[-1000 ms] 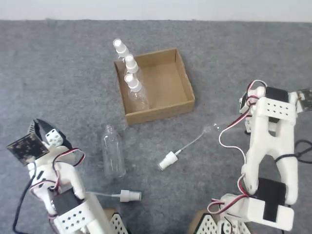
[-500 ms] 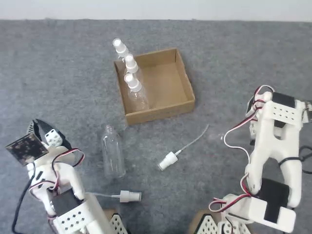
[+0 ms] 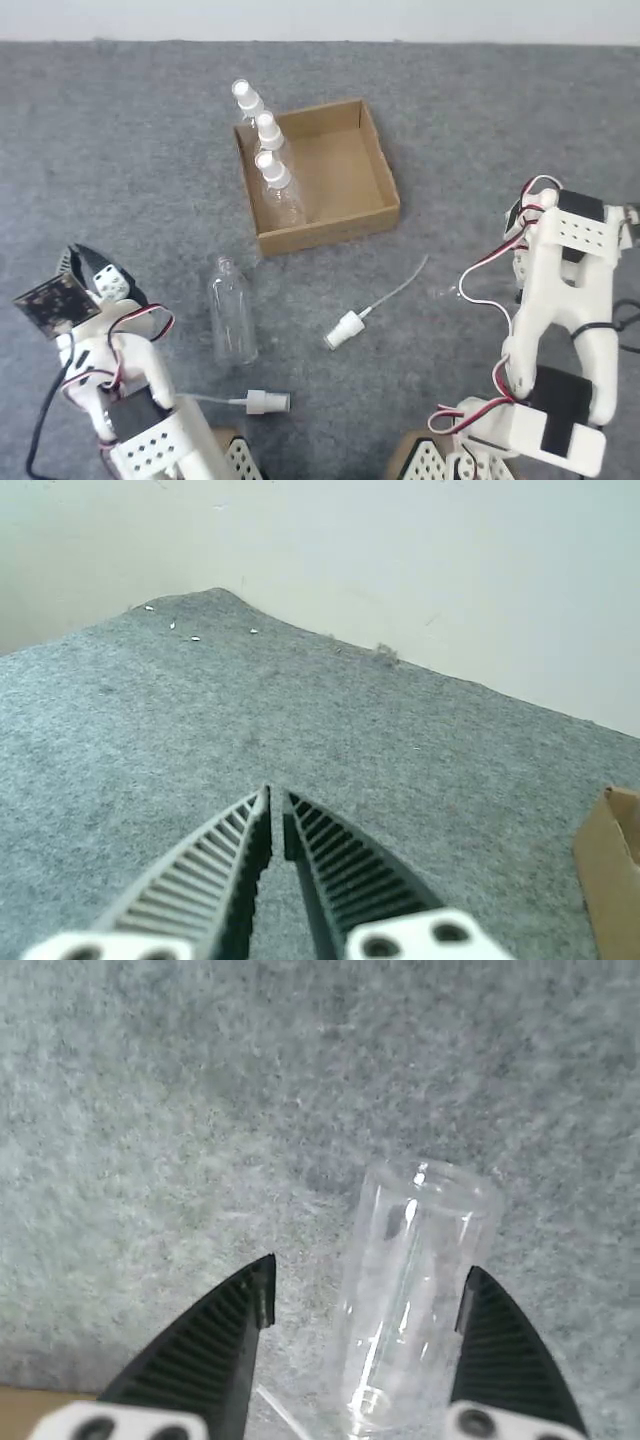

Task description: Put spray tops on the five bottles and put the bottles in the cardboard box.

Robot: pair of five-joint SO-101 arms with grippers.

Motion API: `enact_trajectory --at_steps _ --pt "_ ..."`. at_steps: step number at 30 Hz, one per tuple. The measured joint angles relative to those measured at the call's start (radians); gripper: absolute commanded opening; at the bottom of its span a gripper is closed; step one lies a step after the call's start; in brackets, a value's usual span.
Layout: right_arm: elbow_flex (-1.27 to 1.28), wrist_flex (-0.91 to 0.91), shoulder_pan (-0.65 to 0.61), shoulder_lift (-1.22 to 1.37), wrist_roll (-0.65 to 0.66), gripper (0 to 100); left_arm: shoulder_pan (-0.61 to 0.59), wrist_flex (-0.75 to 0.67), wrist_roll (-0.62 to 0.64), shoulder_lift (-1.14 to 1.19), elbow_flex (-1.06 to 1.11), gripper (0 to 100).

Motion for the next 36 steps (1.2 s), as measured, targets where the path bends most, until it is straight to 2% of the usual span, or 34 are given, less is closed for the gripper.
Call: enact_trajectory --at_steps 6,11,13,18,21,27,31,36 --pt "0.0 0.0 0.0 0.0 0.213 23.8 0.0 0.0 0.0 0.0 0.0 1" --pt "0.0 0.0 0.0 -0.074 0.282 23.2 0.0 0.0 0.0 0.0 0.0 1" --pt "0.0 0.0 0.0 -0.133 0.315 19.3 0.0 0.0 0.0 0.0 0.0 1" --pt "0.0 0.0 0.0 -0.249 0.466 0.0 0.0 0.0 0.0 0.0 0.0 1" --pt "0.0 0.0 0.0 -0.264 0.591 3.6 0.0 0.0 0.0 0.0 0.0 1" --pt "0.0 0.018 -0.015 -0.264 0.766 3.7 0.0 0.0 0.0 0.0 0.0 1" --pt "0.0 0.06 -0.014 -0.264 0.959 3.7 0.0 0.0 0.0 0.0 0.0 1" --pt "0.0 0.068 -0.018 -0.264 1.281 4.1 0.0 0.0 0.0 0.0 0.0 1"
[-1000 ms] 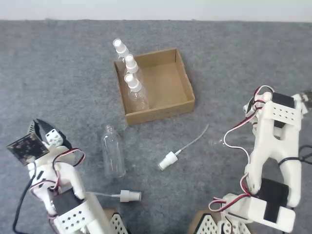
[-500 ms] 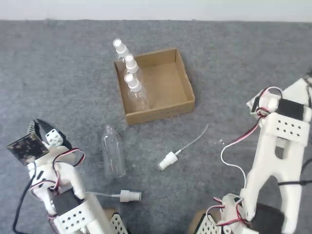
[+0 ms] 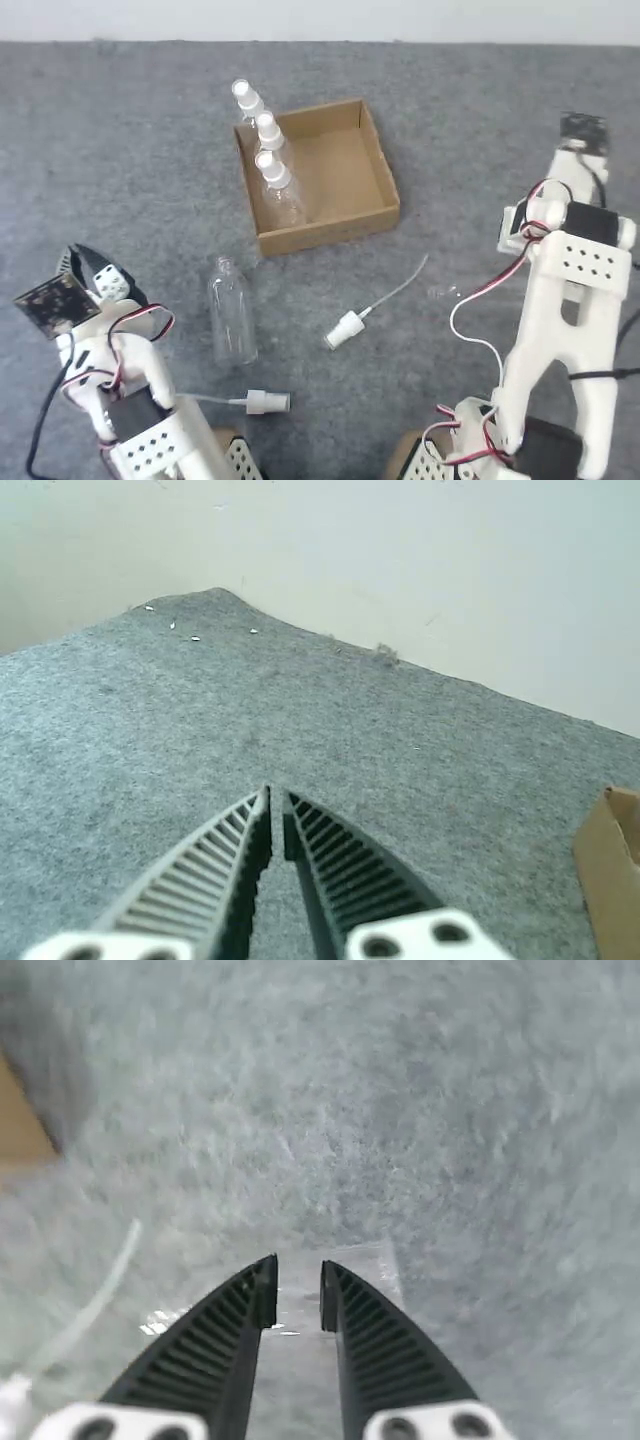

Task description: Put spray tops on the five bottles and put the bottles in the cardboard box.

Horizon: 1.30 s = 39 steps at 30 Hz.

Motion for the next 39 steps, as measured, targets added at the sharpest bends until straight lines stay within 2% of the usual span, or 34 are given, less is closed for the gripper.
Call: enact_trajectory --at_steps 7,13,15,20,22,31,39 --pt "0.0 0.075 -0.072 0.0 0.321 4.3 0.0 0.0 0.0 0.0 0.0 1" --pt "0.0 0.161 -0.226 0.0 0.445 4.6 0.0 0.0 0.0 0.0 0.0 1" --pt "0.0 0.183 -0.27 0.0 0.473 8.3 0.0 0.0 0.0 0.0 0.0 1" --pt "0.0 0.244 -0.338 0.0 0.574 26.8 0.0 0.0 0.0 0.0 0.0 1" --pt "0.0 0.262 -0.345 0.0 0.628 30.6 0.0 0.0 0.0 0.0 0.0 1" --pt "0.146 0.247 -0.348 -0.002 0.973 30.8 0.0 0.0 0.0 0.0 0.0 1" --pt "0.304 0.069 -0.325 -0.002 1.092 30.7 0.0 0.0 0.0 0.0 0.0 1"
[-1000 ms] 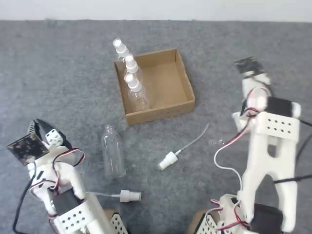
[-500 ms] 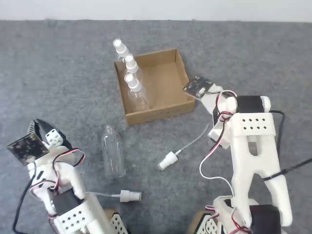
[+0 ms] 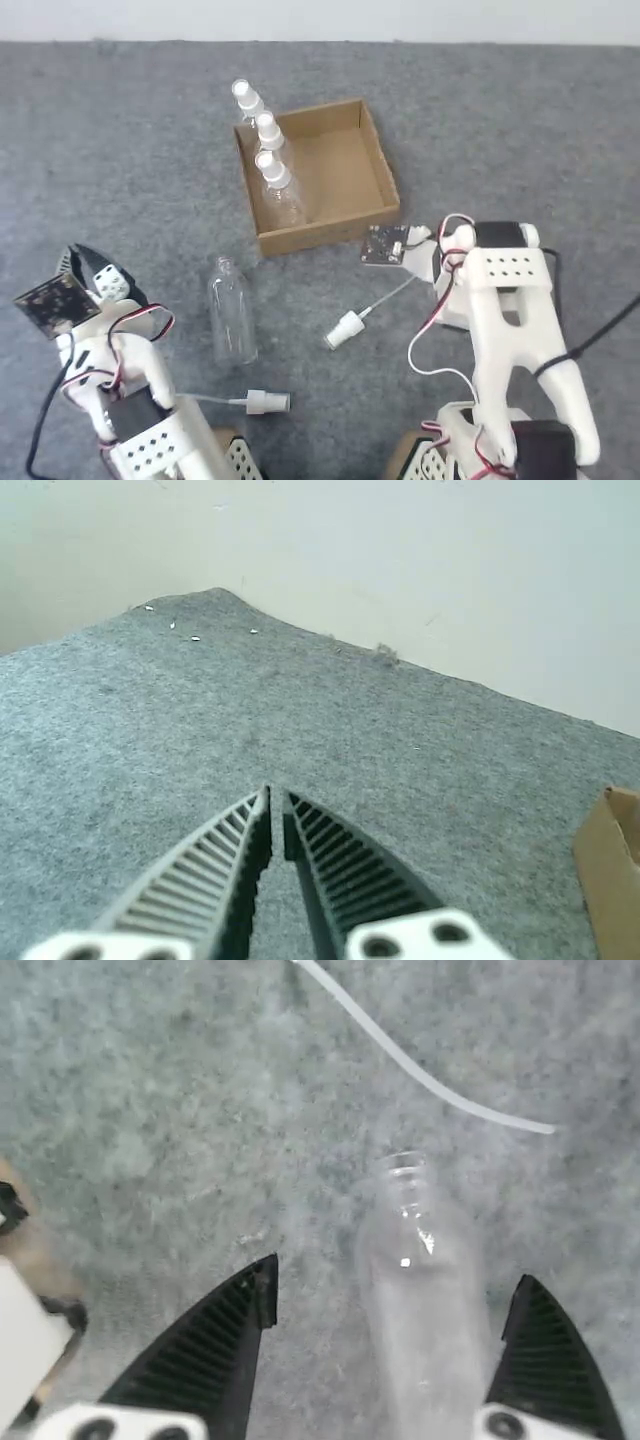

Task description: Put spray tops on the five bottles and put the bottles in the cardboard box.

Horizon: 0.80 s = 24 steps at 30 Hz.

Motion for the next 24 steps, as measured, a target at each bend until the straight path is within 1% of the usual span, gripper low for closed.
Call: enact_trajectory --at_steps 10,21,24 --pt "0.149 -0.218 0.049 0.0 0.011 30.7 0.0 0.0 0.0 0.0 0.0 1" --pt "0.252 -0.364 0.058 0.0 0.011 30.4 0.0 0.0 0.0 0.0 0.0 1" --pt "0.253 -0.371 0.058 0.0 0.011 24.9 0.0 0.0 0.0 0.0 0.0 1"
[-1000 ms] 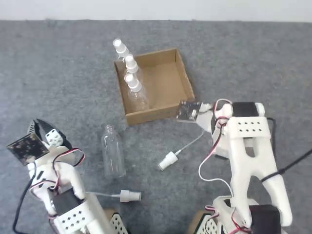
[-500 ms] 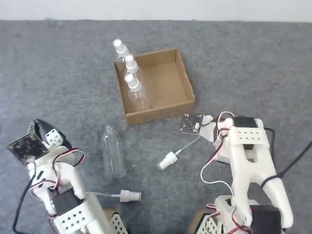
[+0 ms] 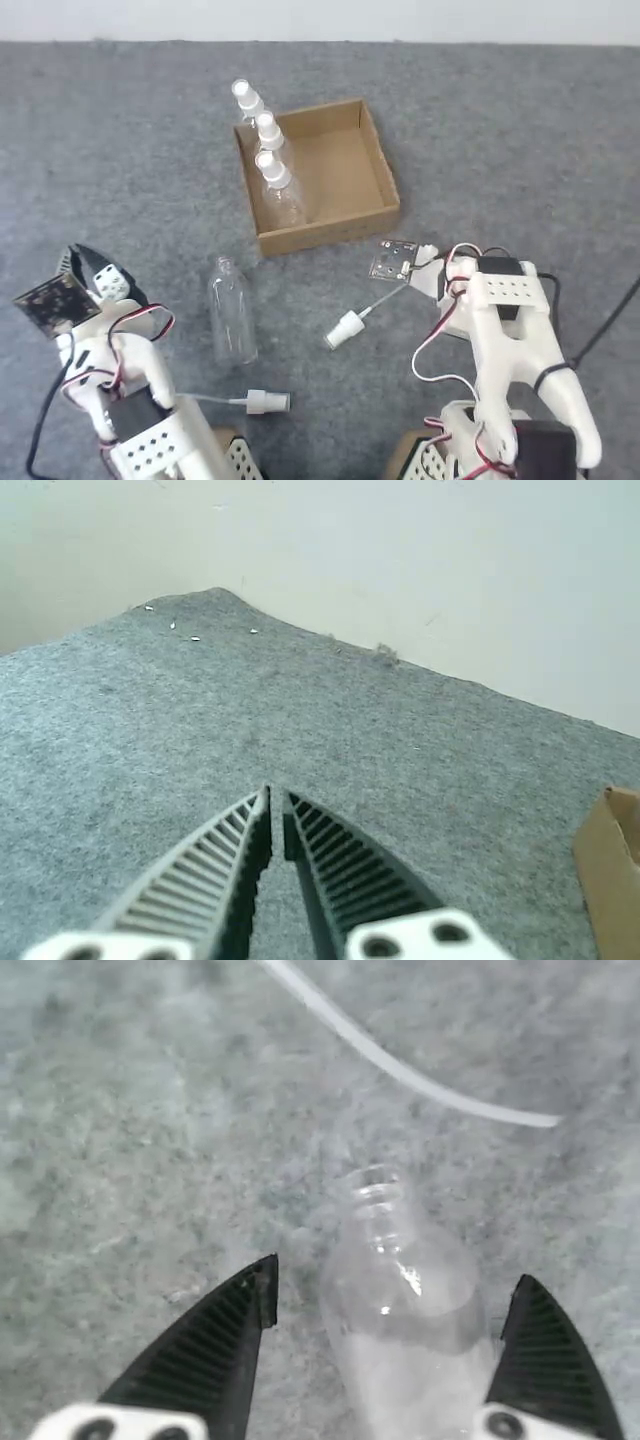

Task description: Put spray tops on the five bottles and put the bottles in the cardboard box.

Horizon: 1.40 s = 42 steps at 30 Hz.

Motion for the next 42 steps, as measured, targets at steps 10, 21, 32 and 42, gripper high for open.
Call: enact_trajectory --at_steps 10,21,32,42 --pt "0.0 -0.058 0.044 -0.006 0.003 9.9 0.0 0.0 0.0 0.0 0.0 1" --pt "-0.002 -0.061 0.048 -0.012 -0.374 10.0 0.0 0.0 0.0 0.0 0.0 1" --pt "-0.002 -0.049 0.048 -0.012 -0.603 23.5 0.0 0.0 0.0 0.0 0.0 1" --pt "-0.002 -0.015 0.048 -0.012 -0.428 20.3 0.0 0.0 0.0 0.0 0.0 1"
